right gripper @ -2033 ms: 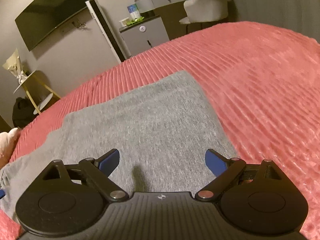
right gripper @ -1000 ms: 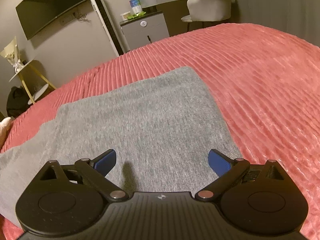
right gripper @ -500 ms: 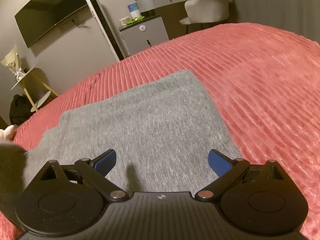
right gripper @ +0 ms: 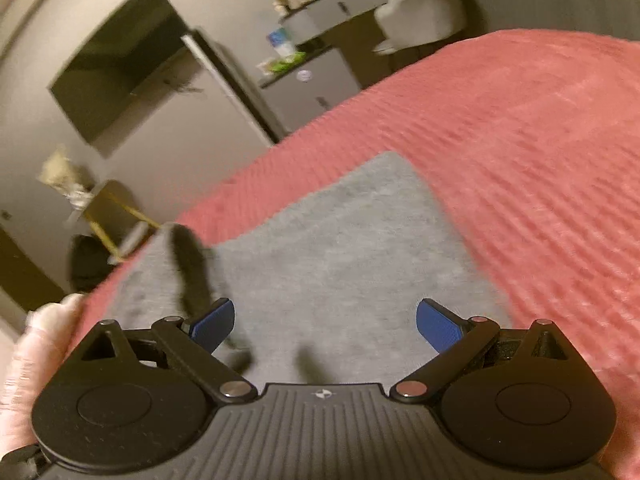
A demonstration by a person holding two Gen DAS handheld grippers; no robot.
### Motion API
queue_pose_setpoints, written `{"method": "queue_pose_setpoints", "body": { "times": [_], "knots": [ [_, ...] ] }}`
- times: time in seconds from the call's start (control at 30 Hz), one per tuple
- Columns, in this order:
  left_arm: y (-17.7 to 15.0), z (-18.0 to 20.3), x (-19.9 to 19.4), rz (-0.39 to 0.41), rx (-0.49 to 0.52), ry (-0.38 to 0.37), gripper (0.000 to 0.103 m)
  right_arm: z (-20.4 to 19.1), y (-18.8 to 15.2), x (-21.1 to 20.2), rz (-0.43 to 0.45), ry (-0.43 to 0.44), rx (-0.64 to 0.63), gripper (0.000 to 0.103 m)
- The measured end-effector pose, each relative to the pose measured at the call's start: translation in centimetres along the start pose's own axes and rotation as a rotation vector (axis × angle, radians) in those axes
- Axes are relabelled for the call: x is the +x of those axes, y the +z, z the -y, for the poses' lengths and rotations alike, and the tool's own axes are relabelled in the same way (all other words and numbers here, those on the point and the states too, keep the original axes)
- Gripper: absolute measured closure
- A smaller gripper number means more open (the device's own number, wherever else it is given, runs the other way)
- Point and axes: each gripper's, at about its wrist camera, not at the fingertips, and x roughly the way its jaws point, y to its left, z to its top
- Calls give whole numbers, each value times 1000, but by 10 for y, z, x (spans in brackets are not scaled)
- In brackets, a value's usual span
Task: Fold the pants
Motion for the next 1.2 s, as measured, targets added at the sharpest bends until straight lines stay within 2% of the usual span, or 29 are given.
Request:
{"method": "queue_pose_setpoints", "body": {
  "times": [0.07,0.13,0.17,0.2,0.3,0.4,0.5,0.57,0.6,0.67,0.73,0.8,0.83,0.9,0.93,1.03,1.2],
  "knots": [
    [-1,-17,-3,20,-89,157,11,-7,-2,3,-37,96,12,9],
    [-9,-27,2,9,-109,296,11,-19,-5,18,-112,139,15,9],
    [-12,-32,6,-25,-138,347,12,-24,-7,28,-162,151,17,9],
    [-13,-39,7,-44,-177,363,12,-27,-9,38,-207,161,32,9],
    [-13,-48,7,-38,-256,296,12,-36,-8,54,-244,210,65,5],
    [-15,-47,10,-60,-209,297,12,-40,-7,72,-311,263,142,4],
    [-19,-41,6,-72,-179,229,12,-46,-6,85,-320,273,162,6],
    [-21,-37,9,-88,-154,212,12,-48,-6,92,-318,280,205,37],
    [-22,-33,10,-101,-143,216,12,-49,-6,94,-313,274,211,46],
    [-25,-32,13,-109,-133,222,12,-49,-9,91,-294,286,203,46],
    [-25,-33,18,-126,-138,226,11,-51,-12,92,-287,282,183,32],
    [-26,-35,25,-159,-146,235,11,-52,-12,94,-308,285,186,25],
    [-26,-38,30,-177,-155,237,11,-55,-11,94,-308,277,183,29],
    [-26,-44,36,-205,-185,235,11,-65,-9,92,-280,237,144,51],
    [-26,-46,37,-208,-203,239,11,-73,-7,90,-268,225,97,54],
    [-26,-47,37,-201,-208,248,11,-94,0,73,-210,222,28,56],
    [-27,-47,36,-187,-220,280,14,-126,19,39,-120,293,-14,57]
  ]
}}
